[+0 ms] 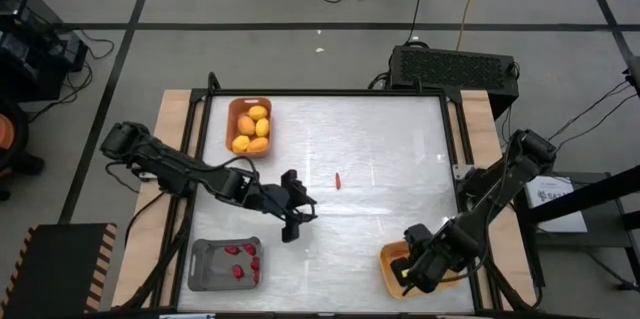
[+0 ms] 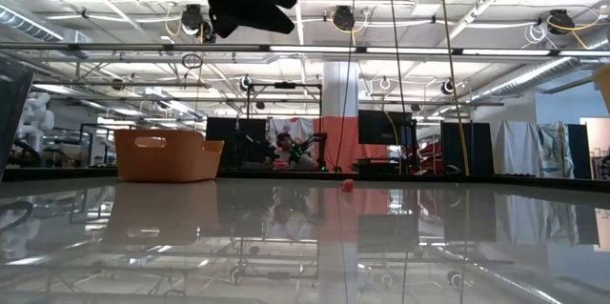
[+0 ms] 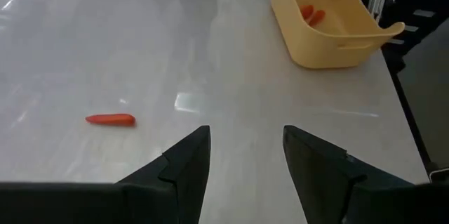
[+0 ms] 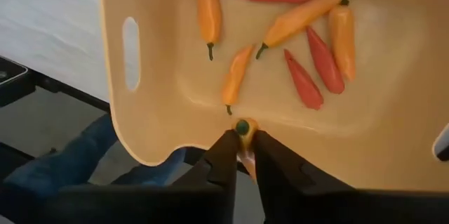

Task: Sort produce into baskets
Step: Put the orange chili into the yellow bin, then put the red chili into the yellow bin

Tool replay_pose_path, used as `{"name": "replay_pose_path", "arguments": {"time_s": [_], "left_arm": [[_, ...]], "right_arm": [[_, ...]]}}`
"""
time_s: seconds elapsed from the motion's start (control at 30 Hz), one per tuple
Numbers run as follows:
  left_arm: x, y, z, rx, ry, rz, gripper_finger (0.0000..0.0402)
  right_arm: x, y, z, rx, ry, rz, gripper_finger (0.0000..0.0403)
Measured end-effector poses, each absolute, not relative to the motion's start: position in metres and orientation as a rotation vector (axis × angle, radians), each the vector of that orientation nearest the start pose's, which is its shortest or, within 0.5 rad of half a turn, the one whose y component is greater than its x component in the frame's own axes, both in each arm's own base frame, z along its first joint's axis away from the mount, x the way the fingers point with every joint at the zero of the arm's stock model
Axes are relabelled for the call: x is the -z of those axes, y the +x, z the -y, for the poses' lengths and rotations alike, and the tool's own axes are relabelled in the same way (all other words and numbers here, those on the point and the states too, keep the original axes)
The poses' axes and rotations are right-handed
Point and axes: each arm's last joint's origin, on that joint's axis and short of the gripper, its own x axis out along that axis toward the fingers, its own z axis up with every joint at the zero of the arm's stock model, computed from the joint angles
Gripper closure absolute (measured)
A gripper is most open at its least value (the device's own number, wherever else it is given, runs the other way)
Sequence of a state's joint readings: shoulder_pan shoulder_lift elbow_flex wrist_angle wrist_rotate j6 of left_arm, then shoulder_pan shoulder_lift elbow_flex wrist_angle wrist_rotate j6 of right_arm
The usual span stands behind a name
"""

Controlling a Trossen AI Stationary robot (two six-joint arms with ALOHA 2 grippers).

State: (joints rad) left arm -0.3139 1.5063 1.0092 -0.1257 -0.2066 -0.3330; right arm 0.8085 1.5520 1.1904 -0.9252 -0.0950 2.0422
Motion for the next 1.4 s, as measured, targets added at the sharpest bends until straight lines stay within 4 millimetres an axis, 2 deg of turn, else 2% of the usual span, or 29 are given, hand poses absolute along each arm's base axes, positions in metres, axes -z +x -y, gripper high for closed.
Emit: {"name": "replay_pose_path", "arguments": {"time_s": [0.3, 0.43, 0.63, 0.87, 1.1, 1.27, 1.4], "left_arm": [[-0.247, 0.311, 0.095, -0.005, -0.191, -0.611, 0.0214], [-0.247, 0.311, 0.095, 0.009, -0.22, -0.62, 0.0214], [-0.249, 0.299, 0.093, 0.019, -0.238, -0.706, 0.0214], [-0.25, 0.277, 0.086, -0.044, -0.26, -0.853, 0.0214], [-0.247, 0.268, 0.085, -0.088, -0.287, -0.935, 0.0214], [-0.246, 0.265, 0.09, -0.077, -0.275, -0.955, 0.0214], [-0.244, 0.261, 0.094, -0.082, -0.277, -0.985, 0.0214]], "right_arm": [[-0.245, 0.206, -0.207, 0.592, 1.066, -1.38, 0.031], [-0.258, 0.215, -0.196, 0.551, 1.057, -1.359, 0.0308], [-0.283, 0.237, -0.166, 0.497, 0.945, -1.297, 0.0312], [-0.283, 0.272, -0.109, 0.646, 0.803, -1.037, 0.0312], [-0.266, 0.318, -0.054, 0.759, 0.819, -0.87, 0.0297], [-0.242, 0.35, -0.035, 0.724, 0.803, -0.828, 0.0261], [-0.213, 0.365, -0.025, 0.727, 0.817, -0.905, 0.0229]]}}
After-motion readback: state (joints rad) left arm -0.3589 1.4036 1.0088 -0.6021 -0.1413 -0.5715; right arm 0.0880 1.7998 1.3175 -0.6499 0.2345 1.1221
